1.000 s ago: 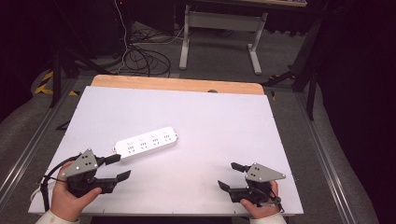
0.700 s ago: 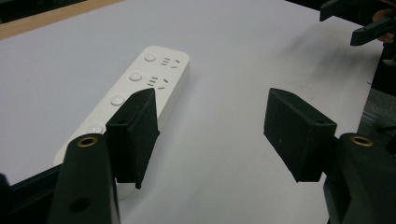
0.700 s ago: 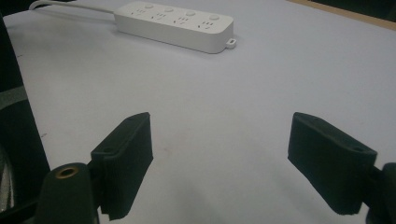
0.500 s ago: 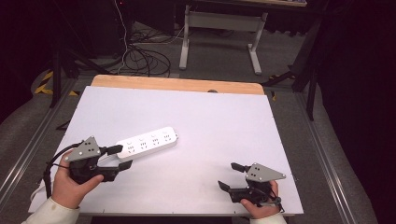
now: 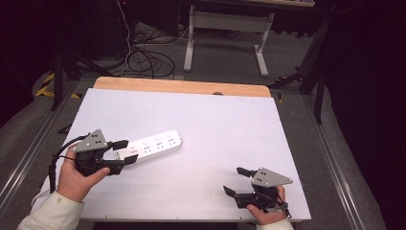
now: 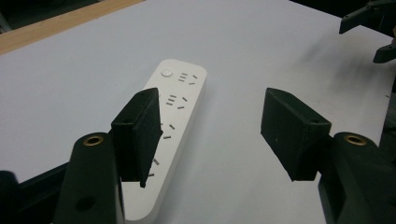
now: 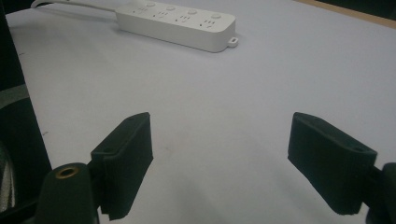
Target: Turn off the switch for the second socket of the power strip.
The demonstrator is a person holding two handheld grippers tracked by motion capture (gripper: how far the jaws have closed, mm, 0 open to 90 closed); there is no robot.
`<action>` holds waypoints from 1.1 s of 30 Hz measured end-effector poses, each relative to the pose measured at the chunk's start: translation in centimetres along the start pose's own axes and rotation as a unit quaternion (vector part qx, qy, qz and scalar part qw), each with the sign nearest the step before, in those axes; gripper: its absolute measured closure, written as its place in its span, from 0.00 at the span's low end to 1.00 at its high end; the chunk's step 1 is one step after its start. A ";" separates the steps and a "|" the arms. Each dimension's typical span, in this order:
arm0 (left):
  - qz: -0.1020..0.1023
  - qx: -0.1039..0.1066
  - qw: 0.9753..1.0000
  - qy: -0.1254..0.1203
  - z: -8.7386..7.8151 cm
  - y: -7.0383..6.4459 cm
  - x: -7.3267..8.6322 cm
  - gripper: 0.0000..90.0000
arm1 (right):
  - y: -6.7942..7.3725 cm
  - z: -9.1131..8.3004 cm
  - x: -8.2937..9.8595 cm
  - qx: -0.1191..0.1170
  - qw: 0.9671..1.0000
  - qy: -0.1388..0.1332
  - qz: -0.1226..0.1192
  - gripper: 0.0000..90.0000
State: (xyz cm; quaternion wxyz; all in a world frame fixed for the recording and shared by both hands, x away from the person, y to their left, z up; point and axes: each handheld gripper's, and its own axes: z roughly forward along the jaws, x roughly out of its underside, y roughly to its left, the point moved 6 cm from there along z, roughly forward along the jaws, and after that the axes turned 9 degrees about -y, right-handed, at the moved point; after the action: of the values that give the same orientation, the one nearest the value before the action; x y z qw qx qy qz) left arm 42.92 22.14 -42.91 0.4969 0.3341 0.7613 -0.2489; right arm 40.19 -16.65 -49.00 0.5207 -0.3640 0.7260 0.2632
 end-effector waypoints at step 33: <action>-0.043 -0.036 0.998 -0.012 5.1 4.6 -0.1 0.66 | -0.1 0.0 0.1 0.002 1.000 0.001 0.000 0.25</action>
State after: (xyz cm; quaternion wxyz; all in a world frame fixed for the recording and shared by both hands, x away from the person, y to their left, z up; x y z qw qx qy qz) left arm 49.43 21.48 -44.94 0.5068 0.2799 0.7772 -0.2464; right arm 40.27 -16.74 -49.11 0.5204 -0.3632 0.7273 0.2614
